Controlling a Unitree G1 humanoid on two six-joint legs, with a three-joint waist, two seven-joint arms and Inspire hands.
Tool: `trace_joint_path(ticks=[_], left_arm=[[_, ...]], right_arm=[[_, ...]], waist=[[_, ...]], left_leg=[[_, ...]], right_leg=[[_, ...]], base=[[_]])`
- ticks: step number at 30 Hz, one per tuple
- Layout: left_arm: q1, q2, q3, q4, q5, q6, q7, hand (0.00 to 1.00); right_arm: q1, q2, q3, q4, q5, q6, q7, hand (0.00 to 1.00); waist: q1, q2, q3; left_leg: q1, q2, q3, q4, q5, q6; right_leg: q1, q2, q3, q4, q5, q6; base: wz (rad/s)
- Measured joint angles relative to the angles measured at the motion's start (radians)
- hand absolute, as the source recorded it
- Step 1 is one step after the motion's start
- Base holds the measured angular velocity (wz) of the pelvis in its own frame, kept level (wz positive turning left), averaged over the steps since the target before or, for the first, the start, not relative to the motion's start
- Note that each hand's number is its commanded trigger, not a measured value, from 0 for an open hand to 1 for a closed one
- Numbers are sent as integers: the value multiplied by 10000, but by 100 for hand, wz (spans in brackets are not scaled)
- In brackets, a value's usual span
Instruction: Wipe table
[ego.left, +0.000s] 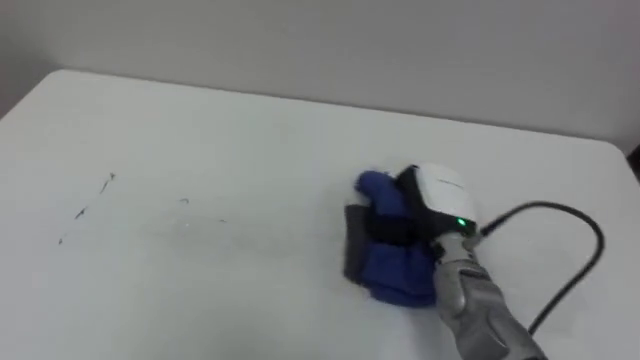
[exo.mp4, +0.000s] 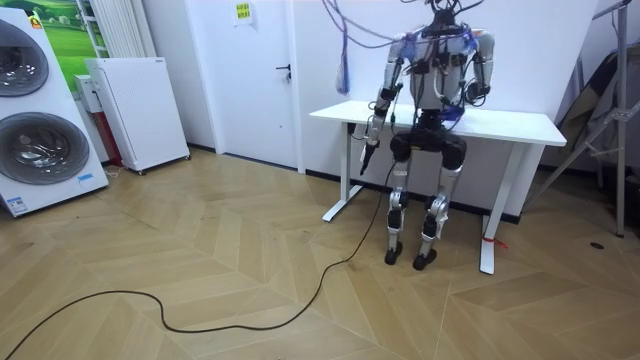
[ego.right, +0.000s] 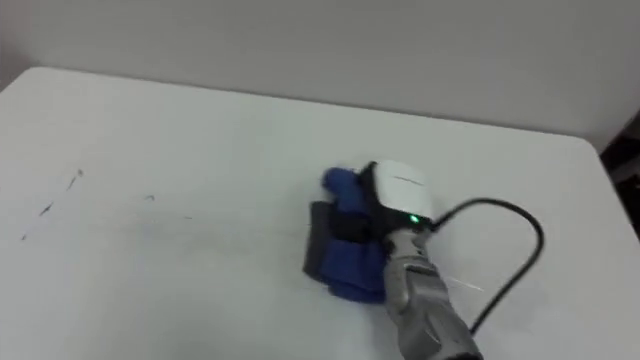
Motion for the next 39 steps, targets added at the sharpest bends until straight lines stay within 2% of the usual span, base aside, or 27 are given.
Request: trace_joint_path(ticks=[2,3,4,5,8,9,10,11,12,14,16,18,20,23,25,26,28,30,32,33,34,36,38,39], left_arm=[[579,-8,61,-118,-3,122,58,0],[855,-17,89,-151,-1,272,65,0],[925,-34,88,-192,1,390,53,0],[930,-38,96,-193,24,405,50,0],[922,-3,631,-95,275,375,49,0],[855,41,984,-99,640,366,48,0],[827,89,1202,-74,968,357,64,0],[846,103,1325,-53,1033,358,68,0],[866,105,1660,-63,1215,358,78,0],[1006,134,2057,-70,1375,357,159,0],[1218,153,2024,-266,1368,363,199,0],[1199,114,1889,-450,1357,335,190,0],[1084,96,1431,-447,1358,242,206,0],[956,47,821,-447,1277,285,263,0],[733,-26,433,-284,1236,384,339,0],[673,-78,418,-237,1171,396,378,0],[377,-143,168,170,893,416,512,0],[291,-186,56,365,889,581,501,0],[249,-336,49,309,889,668,464,0],[292,-441,-15,191,880,695,383,0],[349,-462,-160,88,802,707,302,0],[640,-462,-125,-48,635,809,253,0],[848,-466,-130,-242,466,856,260,0],[846,-474,-142,-253,275,839,256,0]], right_arm=[[13,-8,-34,-29,-12,-110,-49,100],[95,-52,-147,-59,-12,-294,-150,100],[236,-80,-340,33,-9,-488,-353,100],[275,-94,-403,121,-3,-614,-520,100],[1071,-161,-1160,655,93,-1477,-1541,100],[1714,-282,-1763,824,207,-1898,-2222,100],[2558,-604,-2282,842,600,-2238,-3067,100],[2995,-805,-2454,843,872,-2340,-3471,100],[3750,-1155,-2893,845,1226,-2526,-4085,100],[4440,-1268,-3780,1082,1451,-2642,-4630,100],[4714,-1281,-4587,1602,1640,-2644,-4817,100],[4689,-1384,-4695,1906,1879,-2636,-4806,100],[4476,-1352,-4647,1977,2058,-2404,-4676,100],[3956,-1073,-4388,1689,2073,-1545,-4352,100],[3412,-750,-3847,1186,1850,-609,-3719,100],[3251,-666,-3630,1028,1748,-405,-3492,100],[2611,-348,-2192,270,1175,248,-2373,100],[2126,-68,-1124,-237,603,462,-1401,100],[1596,275,-396,-493,156,587,-610,100],[1298,371,-73,-625,-58,590,-224,100],[1115,389,136,-715,-74,567,8,100],[1106,382,139,-819,-53,487,102,100],[1228,281,37,-815,171,115,-93,100],[1230,194,-22,-615,370,-299,-391,100]], waist=[[43,32,-4],[13,55,22],[-37,109,121],[-101,122,142],[-549,215,113],[-796,145,55],[-888,139,5],[-909,97,-46],[-948,162,-167],[-1248,180,-194],[-1600,128,-249],[-1629,78,-280],[-1614,77,-285],[-1477,73,-282],[-1082,96,-271],[-983,99,-269],[-623,96,-262],[-451,105,-246],[-449,151,-155],[-388,237,-42],[-287,284,35],[-225,315,31],[-300,279,112],[-451,291,182]], left_leg=[[39,10,28,-50,23,-10],[46,25,32,-31,22,-10],[26,25,7,-40,22,-10],[10,19,14,-50,22,-10],[259,12,220,-152,38,-25],[350,24,404,-240,103,-41],[527,38,635,-381,162,-35],[576,29,685,-418,169,-23],[647,8,718,-432,146,23],[814,-17,725,-467,98,94],[951,-52,692,-363,7,165],[958,-94,659,-330,-23,170],[970,-122,693,-321,-15,204],[980,-116,802,-310,6,262],[959,-83,724,-310,-5,278],[947,-81,660,-310,-18,291],[907,-154,222,-305,-64,275],[898,-159,-37,-306,-104,316],[807,-155,-270,-306,-94,282],[754,-155,-343,-315,-50,213],[727,-164,-408,-340,-7,214],[610,-182,-533,-323,-6,192],[588,-161,-483,-293,-9,159],[521,-162,-469,-269,6,142]], right_leg=[[25,-5,-15,2,-98,7],[111,-21,-91,17,-125,9],[125,-24,-144,-17,-125,10],[142,-30,-168,-70,-125,10],[439,-64,-95,-259,-216,111],[540,-101,-65,-283,-267,154],[662,-148,-30,-280,-301,204],[695,-163,16,-277,-308,224],[771,-173,128,-274,-294,268],[1014,-204,125,-282,-298,329],[1205,-246,115,-258,-347,431],[1212,-272,145,-257,-328,460],[1210,-290,202,-259,-244,546],[1119,-249,350,-235,-87,491],[975,-137,440,-133,116,391],[927,-136,415,-127,153,366],[786,-96,112,-106,263,258],[761,-21,9,-126,275,231],[730,-20,-137,-130,223,178],[720,-23,-136,-145,164,156],[711,-31,-136,-152,75,129],[648,-37,-221,-163,-54,110],[672,-36,-332,-232,-90,98],[681,-37,-391,-316,-83,94]], base=[[25],[13],[16],[28],[45],[52],[39],[7],[-9],[-4],[0],[-5],[-9],[-31],[-74],[-74],[-59],[-16],[30],[37],[31],[25],[21],[25]])
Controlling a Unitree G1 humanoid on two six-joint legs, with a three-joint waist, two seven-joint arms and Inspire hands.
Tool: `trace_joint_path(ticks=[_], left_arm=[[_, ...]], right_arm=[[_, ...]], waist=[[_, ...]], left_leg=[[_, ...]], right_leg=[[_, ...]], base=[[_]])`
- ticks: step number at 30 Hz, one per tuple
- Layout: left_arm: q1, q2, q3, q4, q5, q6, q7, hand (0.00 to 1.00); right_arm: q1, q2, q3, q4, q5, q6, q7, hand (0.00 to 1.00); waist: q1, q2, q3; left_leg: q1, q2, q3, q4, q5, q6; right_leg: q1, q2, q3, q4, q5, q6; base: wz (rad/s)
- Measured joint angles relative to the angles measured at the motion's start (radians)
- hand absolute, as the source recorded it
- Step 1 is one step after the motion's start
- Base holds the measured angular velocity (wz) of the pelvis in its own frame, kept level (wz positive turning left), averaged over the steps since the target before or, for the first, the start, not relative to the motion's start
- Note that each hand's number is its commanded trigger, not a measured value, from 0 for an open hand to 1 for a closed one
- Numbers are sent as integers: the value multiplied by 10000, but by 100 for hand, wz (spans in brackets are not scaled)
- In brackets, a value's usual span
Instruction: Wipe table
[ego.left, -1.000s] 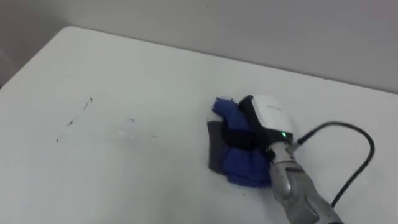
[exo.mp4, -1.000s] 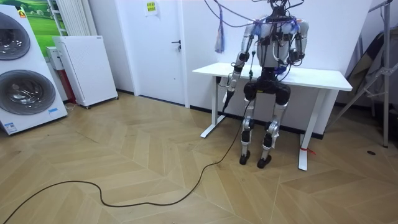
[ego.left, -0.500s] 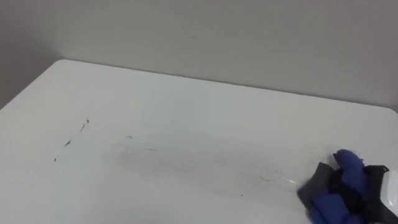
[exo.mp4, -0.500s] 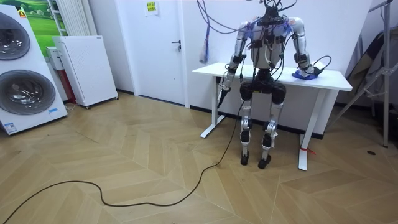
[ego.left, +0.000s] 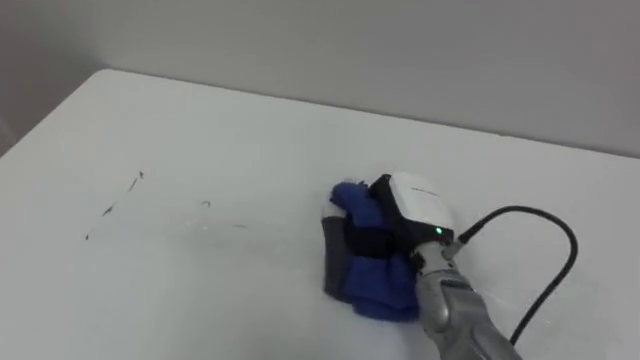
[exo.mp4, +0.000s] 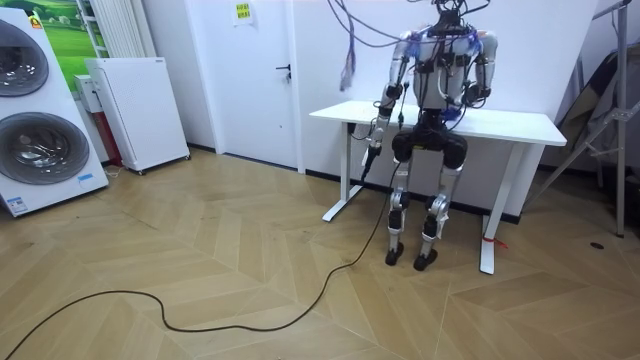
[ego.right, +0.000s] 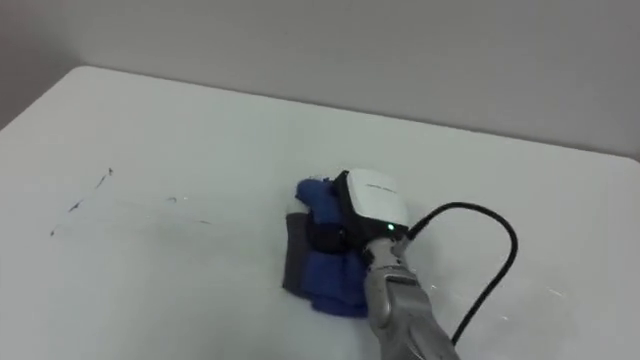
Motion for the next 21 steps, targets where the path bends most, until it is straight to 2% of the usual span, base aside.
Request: trace_joint_path(ticks=[1,2,4,5,6,7,9,11,12,13,15,20,21], left_arm=[[71,0,24,24,-42,-3,2,0],[60,2,64,15,-16,-21,12,0],[-116,52,521,28,379,-210,36,0],[-139,97,615,61,545,-241,38,0],[-89,117,885,230,775,-259,96,0],[-71,125,1157,260,919,-227,204,0],[51,209,1603,231,1017,-222,354,0],[299,333,1792,189,1022,-238,512,0],[329,348,1808,190,1022,-240,500,0],[336,354,1866,190,1022,-262,473,0],[315,352,1872,144,1023,-381,466,0],[349,321,1439,-36,777,-478,470,0],[336,322,1168,-31,633,-476,488,0]], right_arm=[[90,-49,-93,266,58,-377,-414,100],[216,-59,-227,383,59,-560,-623,100],[1176,-140,-1112,606,427,-1215,-1647,100],[1440,-216,-1326,652,589,-1367,-1953,100],[2065,-527,-1701,653,904,-1612,-2587,100],[2644,-894,-2032,654,1175,-1822,-3163,100],[3315,-1057,-2873,855,1270,-1950,-3871,100],[3554,-1163,-3706,1759,1275,-2145,-4667,100],[3569,-1181,-3884,1936,1304,-2165,-4751,100],[3581,-1206,-4183,2276,1474,-2187,-4856,100],[3572,-1235,-4428,2553,1616,-2184,-4860,100],[3430,-1172,-4492,2620,1609,-2054,-4480,100],[3344,-1103,-4462,2520,1628,-1879,-4328,100]], waist=[[-184,23,-13],[-267,47,-29],[-467,-39,-111],[-547,-40,-133],[-590,-82,-200],[-691,-39,-311],[-894,-82,-342],[-1187,-185,-406],[-1255,-193,-418],[-1333,-266,-490],[-1384,-321,-549],[-1357,-342,-558],[-1377,-357,-548]], left_leg=[[-62,0,63,70,2,-1],[-47,10,159,72,2,-1],[125,18,451,15,26,-4],[161,27,553,0,30,-6],[267,11,687,-117,84,26],[297,-18,695,-131,79,53],[416,-47,701,-151,33,125],[600,-67,759,-112,-27,208],[639,-74,758,-89,-54,231],[648,-94,759,-68,-82,251],[654,-130,760,-60,-74,293],[730,-157,772,-60,-100,384],[749,-149,844,-81,-105,391]], right_leg=[[12,-6,-4,-3,2,0],[44,-12,4,-12,-3,7],[119,-39,298,-10,-151,95],[154,-52,347,6,-171,115],[189,-74,522,17,-188,146],[264,-114,511,13,-171,198],[449,-146,514,15,-187,269],[636,-172,565,20,-188,330],[687,-176,580,21,-193,343],[694,-196,596,41,-177,383],[699,-231,597,51,-141,433],[717,-226,783,179,-20,501],[708,-224,835,175,-9,508]], base=[[31],[43],[48],[31],[12],[4],[2],[-6],[-3],[0],[0],[-7],[-19]])
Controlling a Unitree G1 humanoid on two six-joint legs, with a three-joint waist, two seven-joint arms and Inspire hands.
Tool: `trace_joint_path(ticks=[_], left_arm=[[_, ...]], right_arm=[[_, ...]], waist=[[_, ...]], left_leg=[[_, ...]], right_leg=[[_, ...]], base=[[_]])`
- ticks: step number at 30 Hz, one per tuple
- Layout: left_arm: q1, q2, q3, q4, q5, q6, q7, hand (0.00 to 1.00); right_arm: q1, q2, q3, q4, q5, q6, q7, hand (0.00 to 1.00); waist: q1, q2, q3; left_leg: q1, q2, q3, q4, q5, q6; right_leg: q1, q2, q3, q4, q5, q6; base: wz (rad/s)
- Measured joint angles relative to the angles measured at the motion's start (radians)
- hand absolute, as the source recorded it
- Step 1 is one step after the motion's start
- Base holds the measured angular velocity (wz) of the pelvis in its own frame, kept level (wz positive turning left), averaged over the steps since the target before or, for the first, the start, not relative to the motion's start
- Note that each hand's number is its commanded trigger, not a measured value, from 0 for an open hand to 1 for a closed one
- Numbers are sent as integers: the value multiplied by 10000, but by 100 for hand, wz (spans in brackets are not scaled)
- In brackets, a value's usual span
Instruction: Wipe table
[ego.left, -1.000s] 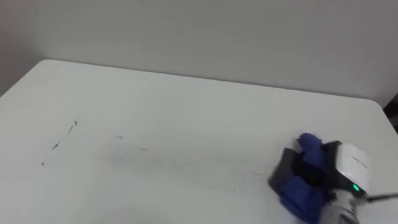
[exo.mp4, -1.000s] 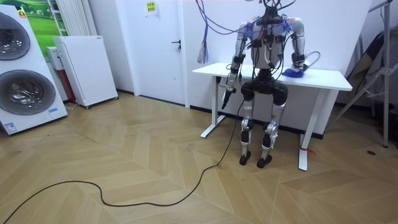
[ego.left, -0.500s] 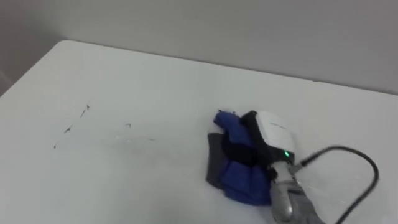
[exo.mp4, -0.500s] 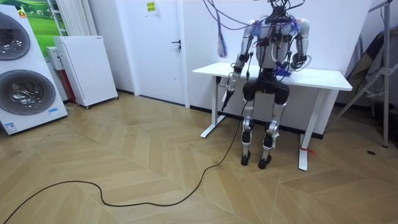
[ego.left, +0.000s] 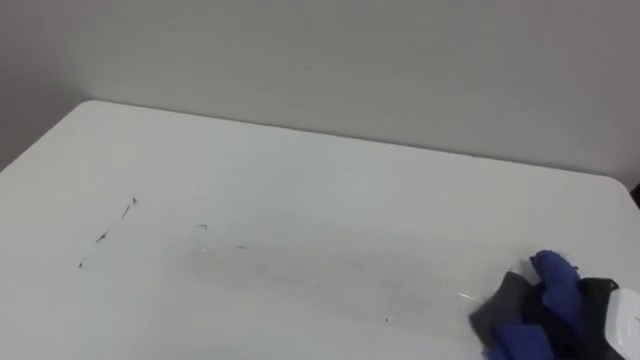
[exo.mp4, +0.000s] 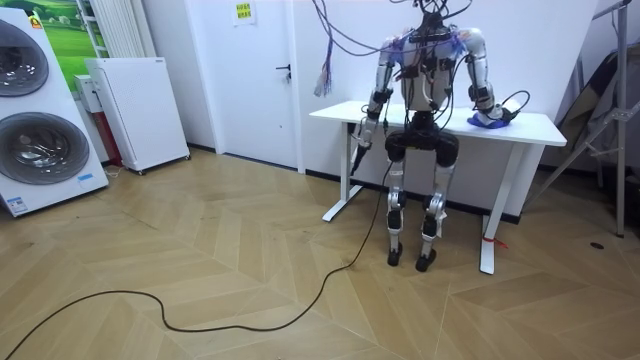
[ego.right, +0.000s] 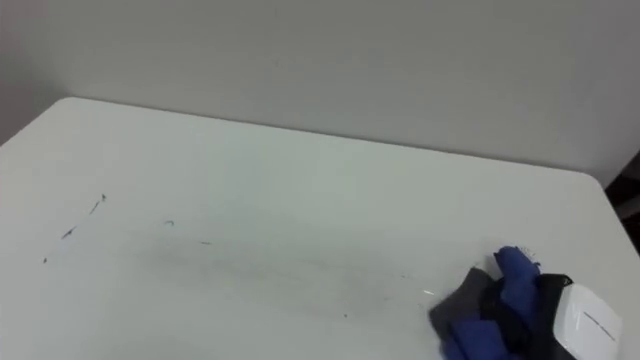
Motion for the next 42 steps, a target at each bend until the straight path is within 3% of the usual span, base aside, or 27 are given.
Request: trace_joint_path(ticks=[2,4,8,9,10,14,17,20,21,22,23,25,26,27,29,31,33,36,39,41,42], left_arm=[[-94,-80,-559,56,-267,-3,67,0],[-213,-131,-825,81,-433,-13,102,0],[-356,-163,-1008,249,-542,-86,114,0],[-359,-173,-1026,276,-544,-84,119,0],[-362,-177,-1034,275,-543,-81,148,0],[-349,-233,-1230,233,-531,48,171,0],[-397,-222,-1361,247,-523,33,161,0],[-501,-185,-1107,427,-525,-57,131,0],[-535,-68,-1108,439,-578,-79,130,0],[-557,68,-1107,434,-660,-184,129,0],[-568,134,-1107,422,-667,-264,128,0],[-590,382,-800,347,-447,-430,102,0],[-584,422,-648,255,-407,-413,87,0],[-610,496,-375,114,-418,-419,74,0],[-675,697,-314,78,-417,-531,98,0],[-813,803,-327,-45,-474,-600,183,0],[-957,842,-369,-210,-527,-603,183,0],[-1192,750,-376,-399,-564,-625,154,0],[-1287,500,-406,-388,-1162,-642,-14,0],[-1243,219,-358,-347,-1310,-652,-138,0],[-1225,86,-361,-350,-1314,-657,-157,0]], right_arm=[[-267,240,119,-418,-11,561,416,100],[-444,388,280,-780,-21,998,768,100],[-622,588,663,-1489,-245,1594,1411,100],[-657,584,947,-1816,-513,1719,1646,100],[-746,602,1273,-2047,-755,1780,1808,100],[-1081,717,1937,-2461,-1041,1994,2312,100],[-1429,741,2173,-2358,-1178,1985,2385,100],[-1588,716,2011,-2199,-1256,1955,2384,100],[-1739,712,1966,-1897,-1087,1831,2263,100],[-1784,681,1892,-1665,-782,1739,2127,100],[-1774,633,1860,-1573,-664,1680,2002,100],[-1754,317,1783,-972,-135,1209,1449,100],[-1755,249,1741,-849,61,1090,1302,100],[-1755,109,1651,-524,505,849,900,100],[-1748,-58,1582,-136,802,615,383,100],[-1714,-93,1378,68,800,494,-1,100],[-1672,-87,1387,105,737,378,-5,100],[-1772,13,1474,294,646,215,339,100],[-2118,172,1598,453,436,226,925,100],[-2400,210,1527,460,-5,248,1318,100],[-2469,236,1531,447,-313,248,1457,100]], waist=[[42,5,22],[99,-24,57],[285,-26,125],[432,-7,190],[577,-14,261],[645,-14,305],[692,58,390],[708,138,404],[561,142,426],[463,152,416],[431,164,410],[272,191,395],[258,190,395],[254,228,372],[245,286,318],[185,253,247],[181,156,202],[394,19,124],[585,2,130],[592,4,135],[632,-27,183]], left_leg=[[35,31,224,-45,-11,-5],[32,49,227,-41,-28,-10],[-25,86,228,-56,-96,-71],[-51,99,226,-58,-100,-76],[-112,116,181,-29,-123,-85],[-258,152,-79,38,-162,-118],[-524,205,-51,528,-365,-103],[-640,231,170,805,-506,-27],[-691,240,183,933,-533,8],[-693,257,374,948,-550,23],[-699,295,573,961,-583,20],[-634,396,1220,1018,-691,-48],[-638,427,1432,1032,-711,-70],[-686,585,1888,1051,-746,-118],[-793,762,2148,1081,-758,-188],[-1036,894,2118,1167,-747,-278],[-1215,999,2107,1380,-775,-374],[-1234,1299,2163,1470,-736,-658],[-1225,1780,2222,1471,-585,-1034],[-1378,1943,2228,1494,-470,-1195],[-1434,2112,2206,1485,-370,-1320]], right_leg=[[-34,127,307,-15,31,-15],[-95,148,311,-3,73,-57],[-289,173,267,41,129,-123],[-363,198,261,85,155,-165],[-441,251,244,90,184,-211],[-570,275,-124,159,161,-262],[-914,170,-493,835,-146,-299],[-1927,-205,-583,2941,-543,-139],[-2520,-460,-573,4016,-512,-47],[-2886,-778,-523,4928,-362,170],[-3048,-984,-483,5287,-284,255],[-3449,-1909,194,6414,-410,376],[-3493,-2112,360,6458,-452,436],[-3466,-2442,599,6107,-469,477],[-3129,-2692,855,4687,-390,612],[-2414,-3011,522,2345,-21,981],[-1894,-3140,270,1220,393,1124],[-1343,-3036,-300,366,765,1208],[-1295,-2615,-764,358,446,987],[-1417,-2408,-875,350,260,809],[-1444,-2276,-1111,360,171,720]], base=[[-35],[-32],[-29],[-38],[-34],[5],[0],[-10],[19],[30],[42],[40],[27],[21],[21],[27],[25],[-2],[-14],[-7],[7]])
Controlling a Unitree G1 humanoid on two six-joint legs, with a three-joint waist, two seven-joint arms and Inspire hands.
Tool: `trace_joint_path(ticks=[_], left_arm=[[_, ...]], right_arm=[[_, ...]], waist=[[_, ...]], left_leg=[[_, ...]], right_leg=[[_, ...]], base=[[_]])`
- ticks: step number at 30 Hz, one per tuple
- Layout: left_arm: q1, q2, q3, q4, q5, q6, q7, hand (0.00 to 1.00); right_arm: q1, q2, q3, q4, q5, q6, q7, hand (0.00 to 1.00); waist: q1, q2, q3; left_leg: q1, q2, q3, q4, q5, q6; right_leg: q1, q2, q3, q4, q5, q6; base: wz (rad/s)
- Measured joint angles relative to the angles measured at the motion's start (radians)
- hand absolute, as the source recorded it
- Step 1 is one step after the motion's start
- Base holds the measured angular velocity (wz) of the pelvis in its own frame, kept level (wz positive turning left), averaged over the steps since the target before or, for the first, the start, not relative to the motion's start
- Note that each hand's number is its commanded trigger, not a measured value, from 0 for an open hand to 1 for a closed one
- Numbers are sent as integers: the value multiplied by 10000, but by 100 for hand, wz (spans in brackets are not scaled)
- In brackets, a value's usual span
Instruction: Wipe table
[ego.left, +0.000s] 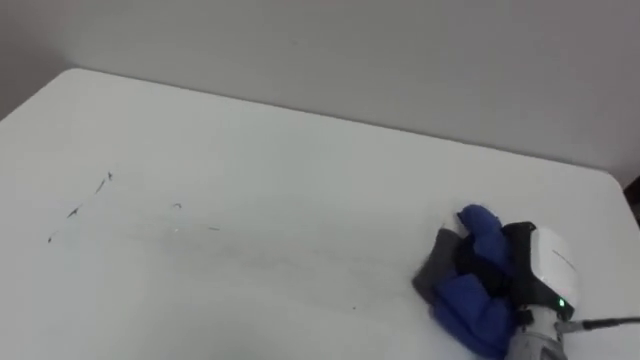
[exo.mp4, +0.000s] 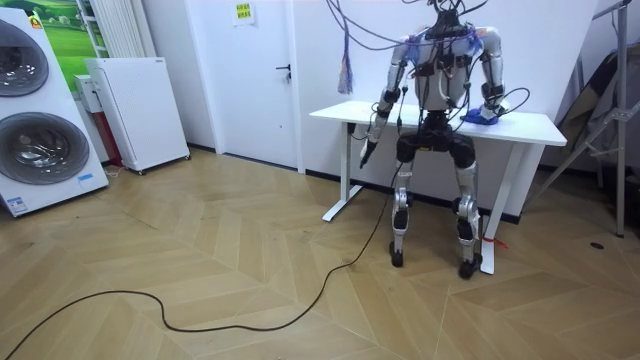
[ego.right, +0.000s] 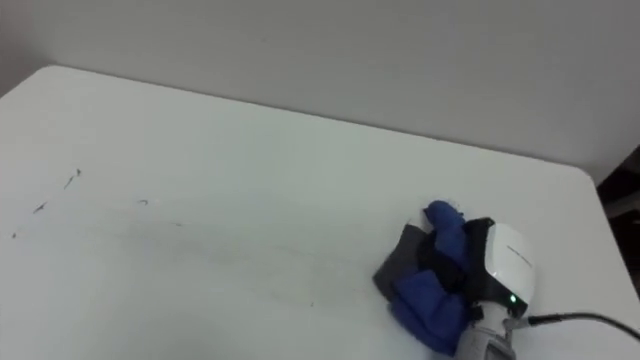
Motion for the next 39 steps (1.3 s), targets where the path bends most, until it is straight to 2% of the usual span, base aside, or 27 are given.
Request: trace_joint_path(ticks=[2,3,4,5,7,8,9,10,13,14,17,19,23,24,25,27,30,32,35,36,37,39], left_arm=[[65,16,-56,0,-337,0,-80,0],[90,-19,-145,-1,-691,-5,-156,0],[119,-132,-181,-1,-777,-17,-284,0],[139,-180,-180,-1,-773,-21,-347,0],[347,-202,-178,-13,-762,-28,-450,0],[406,-202,-179,-13,-762,-28,-459,0],[533,-202,-195,-17,-752,-27,-531,0],[650,-204,-220,-20,-753,-24,-628,0],[835,-142,-181,-18,-733,14,-806,0],[870,-112,-170,-18,-721,10,-818,0],[958,110,-69,-17,-547,11,-825,0],[1011,256,-9,-17,-361,11,-819,0],[1070,234,-177,-15,-183,10,-712,0],[1092,226,-210,-10,-175,10,-668,0],[1136,211,-216,-12,-172,10,-578,0],[1236,205,-230,-10,-178,10,-501,0],[1326,185,-241,0,-173,6,-486,0],[1318,167,-455,-62,-211,-32,-312,0],[1262,156,-778,-332,-433,-44,-133,0],[1181,204,-813,-396,-612,-173,-60,0],[1036,253,-803,-374,-660,-215,-40,0],[843,162,-808,-365,-743,-275,-47,0]], right_arm=[[-75,131,12,25,-63,28,183,100],[-121,125,-7,11,-72,37,292,100],[-217,123,-129,0,-180,64,389,100],[-244,123,-168,-2,-212,64,439,100],[-298,156,-235,-14,-265,63,585,100],[-332,155,-249,-18,-271,64,640,100],[-311,155,-314,-118,-372,69,717,100],[-276,151,-415,-315,-445,69,844,100],[-153,138,-485,-660,-492,67,1003,100],[-133,139,-481,-713,-515,67,1025,100],[-93,149,-480,-847,-581,33,1193,100],[-110,145,-493,-831,-572,-17,1364,100],[-110,142,-488,-755,-449,-12,1418,100],[-115,125,-493,-758,-448,-11,1432,96],[-114,113,-488,-757,-448,-6,1469,0],[-107,129,-458,-770,-447,8,1522,0],[-154,140,-438,-906,-473,96,1622,0],[-37,65,-120,-1290,-474,429,1609,0],[227,12,198,-1714,-468,660,1594,0],[282,44,333,-1829,-454,678,1595,0],[492,65,383,-2167,-444,772,1640,0],[853,51,406,-2899,-446,1028,1818,0]], waist=[[8,-149,3],[30,-202,21],[31,-197,27],[21,-168,28],[35,-42,23],[34,1,33],[6,118,8],[-81,231,0],[-104,410,3],[-89,356,16],[-140,420,-6],[-142,331,6],[-154,453,-7],[-151,498,-3],[-149,538,0],[-111,609,-19],[-103,698,-3],[-81,579,46],[-123,434,56],[-127,252,50],[-152,-8,114],[-109,-150,105]], left_leg=[[-71,242,-58,-38,144,-230],[-129,392,-55,-48,196,-379],[-253,469,-32,-55,302,-485],[-297,507,-30,-55,354,-559],[-298,710,-271,-161,471,-759],[-310,725,-381,-167,480,-777],[-391,744,-589,-166,485,-792],[-476,729,-775,-179,498,-815],[-424,632,-890,-262,576,-925],[-398,618,-896,-256,598,-929],[-351,552,-927,-255,598,-863],[-356,536,-926,-252,592,-852],[-246,525,-909,-267,591,-841],[-202,522,-909,-268,591,-841],[-165,510,-908,-272,588,-840],[-48,466,-862,-447,610,-820],[79,349,-833,-729,712,-784],[196,238,-891,-915,767,-789],[266,81,-1174,-1065,779,-767],[312,-46,-1212,-1094,786,-757],[312,-170,-1256,-1087,808,-738],[308,-298,-1273,-1075,811,-733]], right_leg=[[6,204,-283,154,-369,-248],[-81,295,-351,411,-653,-468],[-225,300,-606,587,-970,-482],[-259,351,-674,615,-1082,-453],[-341,631,-749,656,-1359,-324],[-358,676,-765,688,-1418,-317],[-338,772,-797,711,-1474,-283],[-345,831,-842,714,-1474,-283],[-379,837,-835,692,-1458,-302],[-381,838,-834,688,-1445,-315],[-365,823,-810,663,-1390,-402],[-353,819,-810,629,-1326,-504],[-224,886,-646,478,-1192,-571],[-186,888,-633,476,-1193,-570],[-160,887,-605,468,-1198,-561],[-126,917,-463,375,-1158,-504],[-225,948,-201,316,-1032,-603],[-309,976,4,319,-1007,-610],[-303,1003,150,297,-981,-502],[-319,1049,476,291,-634,-31],[-348,1175,1081,314,-90,31],[-468,1212,1560,338,384,17]], base=[[19],[25],[23],[17],[9],[4],[4],[6],[-8],[-22],[-8],[0],[0],[0],[0],[-13],[-16],[-18],[-4],[7],[13],[3]])
